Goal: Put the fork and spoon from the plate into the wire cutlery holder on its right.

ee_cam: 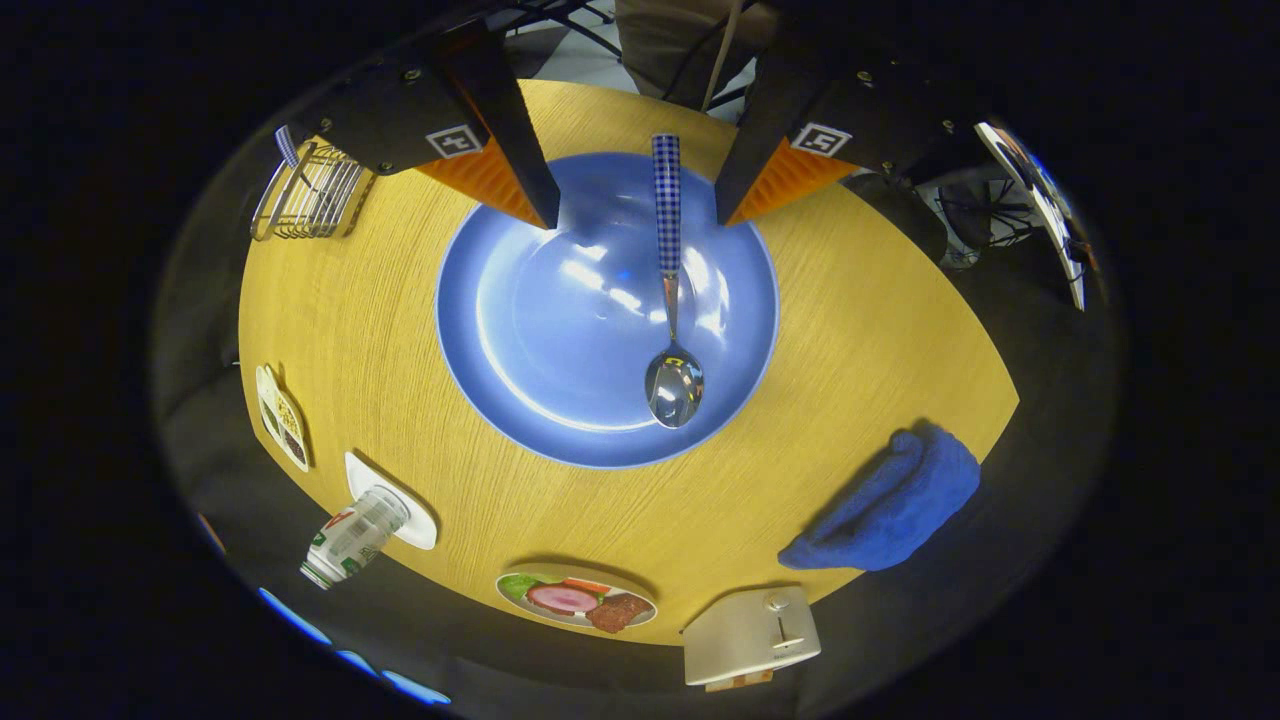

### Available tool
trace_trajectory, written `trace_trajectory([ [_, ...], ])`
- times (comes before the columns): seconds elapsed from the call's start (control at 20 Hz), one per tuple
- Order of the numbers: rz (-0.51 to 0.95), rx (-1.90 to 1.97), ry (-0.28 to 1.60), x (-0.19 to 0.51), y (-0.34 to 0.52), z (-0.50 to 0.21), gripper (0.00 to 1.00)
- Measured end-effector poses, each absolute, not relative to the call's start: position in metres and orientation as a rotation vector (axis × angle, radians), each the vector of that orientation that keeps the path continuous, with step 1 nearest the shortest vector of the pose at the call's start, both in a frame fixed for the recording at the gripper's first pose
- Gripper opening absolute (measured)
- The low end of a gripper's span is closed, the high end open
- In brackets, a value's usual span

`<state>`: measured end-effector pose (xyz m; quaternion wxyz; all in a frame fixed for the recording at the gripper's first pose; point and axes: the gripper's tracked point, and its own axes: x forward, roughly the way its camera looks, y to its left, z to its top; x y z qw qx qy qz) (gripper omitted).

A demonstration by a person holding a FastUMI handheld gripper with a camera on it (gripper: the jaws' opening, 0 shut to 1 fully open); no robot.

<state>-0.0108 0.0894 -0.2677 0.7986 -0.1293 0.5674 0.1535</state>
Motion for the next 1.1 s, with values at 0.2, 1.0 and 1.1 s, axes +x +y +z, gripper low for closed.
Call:
trace_trajectory([
  [0.2, 0.331, -0.27, 1.254, -0.008, 0.088, -0.278, 0.8],
  [1.0, 0.434, -0.367, 1.378, 0.007, 0.082, -0.304, 0.01],
  [1.1, 0.432, -0.382, 1.357, 0.007, 0.08, -0.291, 0.01],
])
